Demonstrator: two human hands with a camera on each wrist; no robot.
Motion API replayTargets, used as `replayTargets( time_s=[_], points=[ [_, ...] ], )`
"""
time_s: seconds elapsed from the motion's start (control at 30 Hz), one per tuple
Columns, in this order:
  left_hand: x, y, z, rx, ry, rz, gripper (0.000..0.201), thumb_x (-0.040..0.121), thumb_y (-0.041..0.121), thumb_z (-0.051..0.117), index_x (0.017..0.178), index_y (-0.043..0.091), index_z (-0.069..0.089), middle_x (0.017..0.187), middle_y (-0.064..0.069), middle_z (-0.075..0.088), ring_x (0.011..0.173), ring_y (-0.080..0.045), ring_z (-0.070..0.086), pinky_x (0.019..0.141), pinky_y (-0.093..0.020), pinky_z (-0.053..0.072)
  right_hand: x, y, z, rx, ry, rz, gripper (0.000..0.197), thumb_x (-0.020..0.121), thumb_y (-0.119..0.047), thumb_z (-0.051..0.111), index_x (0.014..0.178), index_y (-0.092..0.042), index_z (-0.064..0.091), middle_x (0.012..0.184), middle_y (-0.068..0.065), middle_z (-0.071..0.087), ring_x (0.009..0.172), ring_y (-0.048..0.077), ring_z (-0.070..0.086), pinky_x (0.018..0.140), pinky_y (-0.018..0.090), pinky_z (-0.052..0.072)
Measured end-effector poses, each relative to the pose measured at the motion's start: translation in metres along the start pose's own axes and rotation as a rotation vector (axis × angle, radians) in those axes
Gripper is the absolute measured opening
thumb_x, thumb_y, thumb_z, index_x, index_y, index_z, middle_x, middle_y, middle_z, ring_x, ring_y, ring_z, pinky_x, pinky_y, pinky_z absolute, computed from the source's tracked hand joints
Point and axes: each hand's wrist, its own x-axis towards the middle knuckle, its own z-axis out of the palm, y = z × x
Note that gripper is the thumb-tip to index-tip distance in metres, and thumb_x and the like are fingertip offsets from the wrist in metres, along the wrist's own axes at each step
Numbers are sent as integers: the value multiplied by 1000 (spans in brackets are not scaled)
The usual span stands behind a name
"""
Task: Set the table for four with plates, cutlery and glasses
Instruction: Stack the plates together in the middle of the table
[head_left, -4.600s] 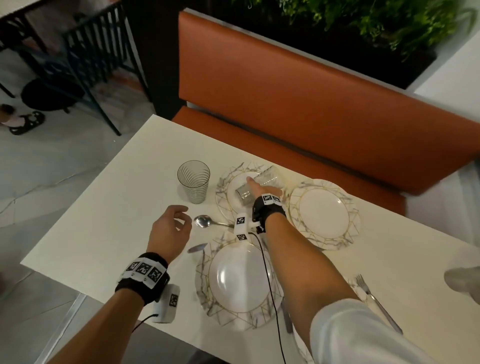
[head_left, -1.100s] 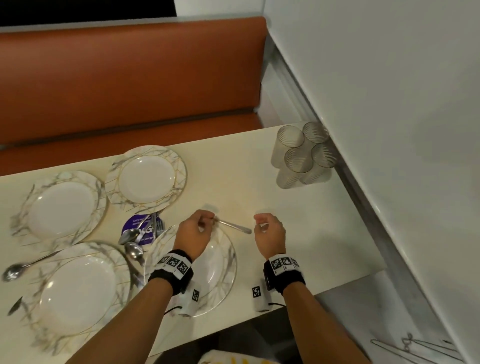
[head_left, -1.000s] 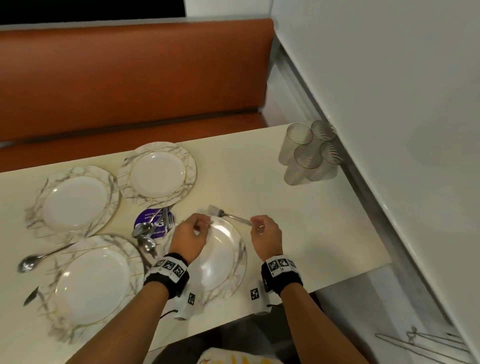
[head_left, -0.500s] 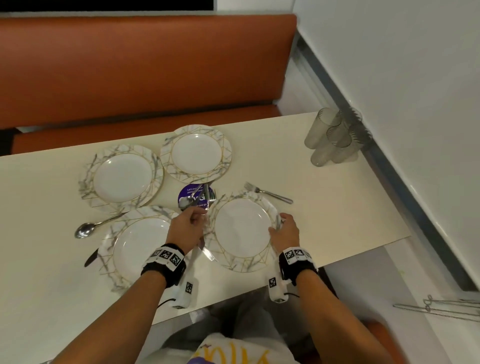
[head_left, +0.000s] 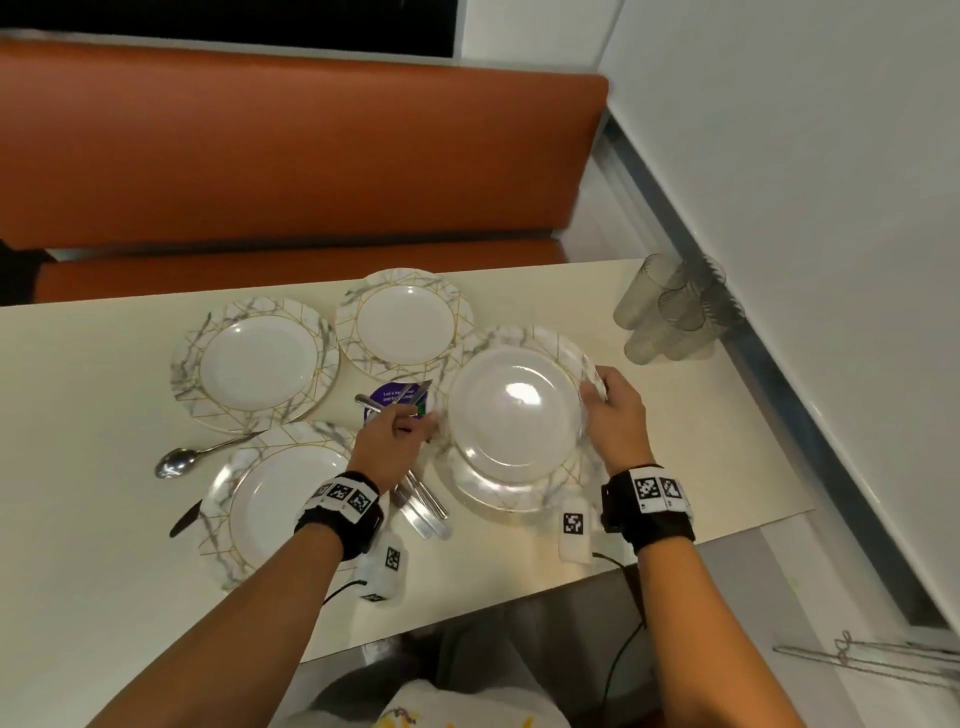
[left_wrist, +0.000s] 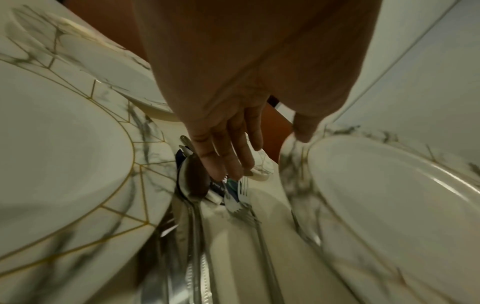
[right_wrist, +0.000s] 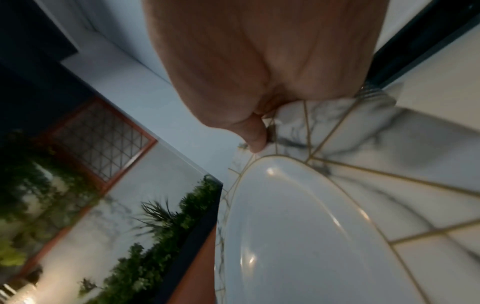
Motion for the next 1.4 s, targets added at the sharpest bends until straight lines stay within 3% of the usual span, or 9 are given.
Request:
replayTargets(
  time_s=[0.13,0.3,0.57,0.63,0.8,0.93,1.03,1.17,1.4],
  points=[
    [8,13,0,-201,-13,-153,73,77,76,72,112,11,70,91,3,73,87,-18,71,73,-30,55,18,-23,33,238,-30,72,15,101,-15,54,95,-27,60,93,-8,63,86,8,58,80,26,47],
    [25,9,-25,-743,209,-369,45,85,30,84,121,6,69,108,-10,78,103,-30,74,88,-45,61,41,-12,99,136,-288,170,25,101,-36,52,102,-14,63,101,4,65,92,21,59,83,35,47],
    [30,-27,-93,-626,630,-424,26,79,26,88,85,10,67,88,-6,71,87,-26,67,89,-38,57,128,-22,174,-187,-444,194,36,94,-14,57,130,-17,55,124,2,59,110,23,59,87,27,45],
    [23,-27,-102,-616,674,-435,24,83,25,85,83,10,67,82,-4,68,81,-23,64,80,-31,54,153,-24,189,-266,-363,197,46,88,-12,61,133,-14,50,133,10,58,119,31,58,94,36,50],
    [8,-20,-109,-590,803,-468,24,87,21,82,89,23,58,100,-6,70,98,-29,68,98,-40,54,193,-26,211,-466,-317,272,71,86,-20,69,144,-5,31,148,17,41,133,40,45,104,49,47],
    [3,-8,-106,-530,840,-479,26,88,23,80,101,16,59,108,-9,68,101,-30,65,92,-37,52,213,-16,208,-430,-429,363,76,85,-19,63,152,-3,31,152,17,44,132,37,52,106,45,47],
    [5,-1,-102,-496,822,-464,36,89,23,79,115,16,56,114,-9,66,104,-30,63,99,-43,52,227,-14,199,-396,-422,324,41,86,-13,59,125,0,62,130,17,65,107,35,64,85,35,52],
    [14,8,-97,-452,785,-434,34,88,26,80,114,16,62,111,-9,68,109,-33,66,102,-47,53,242,-27,166,-385,-437,202,22,94,-13,49,100,-2,68,114,19,70,105,38,65,82,35,51],
    [34,29,-75,-419,686,-357,38,88,26,80,121,10,69,111,-8,72,107,-29,67,94,-36,52,252,-58,71,-236,-296,-152,26,104,-22,43,117,-12,63,108,7,63,99,26,57,85,36,45]
  ],
)
